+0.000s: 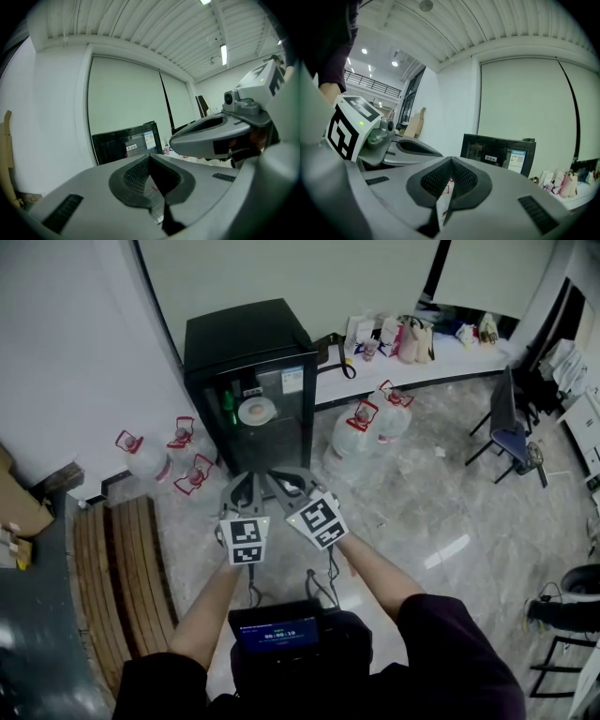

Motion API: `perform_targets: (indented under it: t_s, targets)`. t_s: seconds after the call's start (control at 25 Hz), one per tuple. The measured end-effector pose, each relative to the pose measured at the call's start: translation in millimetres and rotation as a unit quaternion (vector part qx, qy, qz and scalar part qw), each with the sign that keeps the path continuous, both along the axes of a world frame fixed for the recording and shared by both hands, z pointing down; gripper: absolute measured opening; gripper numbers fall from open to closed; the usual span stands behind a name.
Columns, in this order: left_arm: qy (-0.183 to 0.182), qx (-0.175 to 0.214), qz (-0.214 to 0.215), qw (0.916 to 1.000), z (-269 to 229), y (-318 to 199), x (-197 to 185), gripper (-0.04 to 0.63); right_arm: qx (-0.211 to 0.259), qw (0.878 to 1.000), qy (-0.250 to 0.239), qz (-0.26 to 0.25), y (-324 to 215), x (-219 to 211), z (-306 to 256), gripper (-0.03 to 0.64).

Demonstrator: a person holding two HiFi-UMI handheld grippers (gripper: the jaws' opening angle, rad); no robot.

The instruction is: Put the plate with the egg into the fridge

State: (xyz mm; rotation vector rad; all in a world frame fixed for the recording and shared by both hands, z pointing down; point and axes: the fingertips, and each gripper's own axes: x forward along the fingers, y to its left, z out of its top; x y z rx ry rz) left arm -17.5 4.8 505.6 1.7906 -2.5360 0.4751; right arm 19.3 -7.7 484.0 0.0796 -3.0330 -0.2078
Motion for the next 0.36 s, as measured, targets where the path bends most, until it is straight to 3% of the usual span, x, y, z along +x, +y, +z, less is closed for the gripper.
perform_targets:
  t_s: [0.36]
  targets:
    - [0.001, -0.002, 0.001, 1.0, 3.1, -1.7, -5.5, 0.009, 0.002, 1.0, 0.004, 0.003, -1.8, -4.1, 2.7, 0.008]
